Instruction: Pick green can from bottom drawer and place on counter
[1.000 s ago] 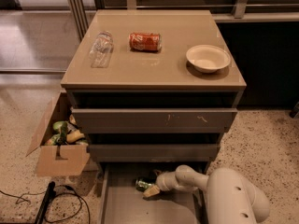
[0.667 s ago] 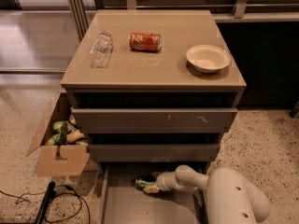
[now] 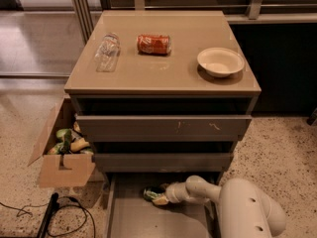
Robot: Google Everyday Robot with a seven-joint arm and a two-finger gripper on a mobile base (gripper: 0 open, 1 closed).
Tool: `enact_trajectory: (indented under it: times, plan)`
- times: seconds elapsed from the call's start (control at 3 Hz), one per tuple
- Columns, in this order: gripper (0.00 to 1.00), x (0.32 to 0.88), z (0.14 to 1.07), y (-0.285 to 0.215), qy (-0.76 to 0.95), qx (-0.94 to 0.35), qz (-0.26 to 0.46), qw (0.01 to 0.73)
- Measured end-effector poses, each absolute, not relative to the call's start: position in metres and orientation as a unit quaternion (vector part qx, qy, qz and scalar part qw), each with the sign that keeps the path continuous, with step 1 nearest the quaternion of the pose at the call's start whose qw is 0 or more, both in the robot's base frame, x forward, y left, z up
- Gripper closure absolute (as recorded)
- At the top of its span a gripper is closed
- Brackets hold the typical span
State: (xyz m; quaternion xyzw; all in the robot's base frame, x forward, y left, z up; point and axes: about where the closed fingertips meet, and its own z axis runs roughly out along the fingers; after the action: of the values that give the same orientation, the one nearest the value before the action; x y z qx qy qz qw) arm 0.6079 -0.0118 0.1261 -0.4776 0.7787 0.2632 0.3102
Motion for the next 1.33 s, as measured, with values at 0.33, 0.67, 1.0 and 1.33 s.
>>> enact_trajectory:
  times: [0.33,0.67,1.0,1.33]
  plan:
    - [1.0,0.608,0.126,-0.012,0.779,-0.478,0.263,0.31]
    - [1.0,0.607,0.127,-0.011,0.778,-0.479,0.264,0.31]
    - [1.0,0.596,0.14,-0.019,0.77,-0.482,0.27,0.318]
    - [1.0,0.576,0.17,-0.04,0.761,-0.478,0.282,0.336]
